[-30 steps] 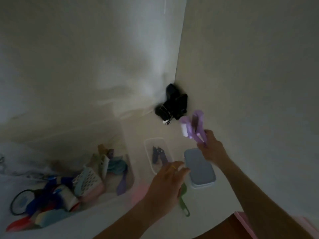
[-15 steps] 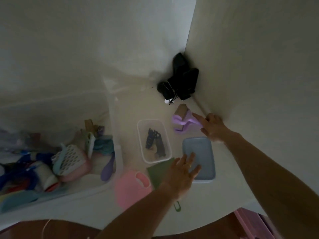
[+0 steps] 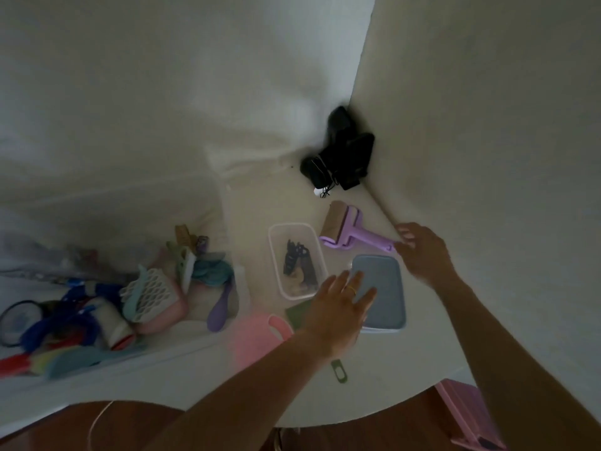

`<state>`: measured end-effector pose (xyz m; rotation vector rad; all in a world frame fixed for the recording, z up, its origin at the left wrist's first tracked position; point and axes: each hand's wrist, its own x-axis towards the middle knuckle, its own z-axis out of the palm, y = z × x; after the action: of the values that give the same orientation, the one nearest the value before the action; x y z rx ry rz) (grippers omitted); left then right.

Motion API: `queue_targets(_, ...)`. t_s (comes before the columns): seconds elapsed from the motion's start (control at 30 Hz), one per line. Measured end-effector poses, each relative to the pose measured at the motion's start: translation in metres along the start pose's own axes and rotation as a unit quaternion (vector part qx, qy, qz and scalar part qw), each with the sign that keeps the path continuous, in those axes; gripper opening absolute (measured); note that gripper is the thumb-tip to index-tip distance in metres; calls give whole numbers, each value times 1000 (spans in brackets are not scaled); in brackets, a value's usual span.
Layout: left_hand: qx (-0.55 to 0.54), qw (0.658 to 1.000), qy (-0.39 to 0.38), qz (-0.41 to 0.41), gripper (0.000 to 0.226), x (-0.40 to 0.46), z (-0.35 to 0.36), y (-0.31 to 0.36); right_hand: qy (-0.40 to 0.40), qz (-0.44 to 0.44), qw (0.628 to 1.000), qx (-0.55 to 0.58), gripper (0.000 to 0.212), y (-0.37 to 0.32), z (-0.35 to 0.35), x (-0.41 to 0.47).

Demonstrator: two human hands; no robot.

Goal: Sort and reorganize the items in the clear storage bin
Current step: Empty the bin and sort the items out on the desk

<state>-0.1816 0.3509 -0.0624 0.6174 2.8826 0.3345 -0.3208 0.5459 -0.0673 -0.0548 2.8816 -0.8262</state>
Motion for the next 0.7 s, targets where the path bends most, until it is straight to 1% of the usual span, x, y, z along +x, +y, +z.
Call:
queue_targets(0.07, 4, 998, 57, -2, 52, -19, -24, -8, 47, -2, 998, 34, 31, -23, -4, -41)
queue_targets(0.1, 4, 997, 83, -6, 51, -31, -37, -16, 59, -3, 995, 85, 30, -42, -4, -61)
queue_targets(0.17, 10, 992, 126, -15, 50, -58, -66, -37, 62, -23, 988, 142, 29, -89, -3, -92)
queue_targets(0.27, 36, 985, 153, -74, 47, -108, -101, -80, 32, -70, 983, 167, 27, -168, 5, -121)
queue_targets(0.37, 58, 977, 154, -139, 44, -157, -111, -137, -20, -106, 971, 214, 30, -240, 28, -133)
queue_targets(0.4, 67, 974, 137, -165, 45, -170, -108, -156, -48, -113, 971, 203, 32, -259, 42, -133)
queue_targets(0.43, 74, 973, 107, -192, 49, -181, -104, -173, -85, -120, 976, 164, 34, -276, 56, -133)
queue_targets(0.47, 76, 971, 72, -216, 55, -190, -99, -187, -131, -126, 979, 96, 36, -290, 73, -129)
queue_targets(0.5, 77, 968, 41, -234, 60, -197, -93, -201, -185, -125, 975, 18, 38, -303, 90, -124)
queue_targets(0.57, 70, 965, 0, -252, 65, -206, -81, -221, -282, -109, 949, -91, 40, -321, 128, -116)
queue_targets(0.6, 65, 966, -12, -249, 67, -209, -78, -227, -310, -103, 937, -121, 43, -328, 145, -112)
queue_targets(0.63, 62, 968, -26, -242, 68, -210, -75, -232, -323, -104, 930, -142, 46, -332, 160, -107)
queue_targets(0.7, 59, 971, -47, -229, 70, -211, -71, -241, -310, -113, 929, -165, 52, -336, 183, -95)
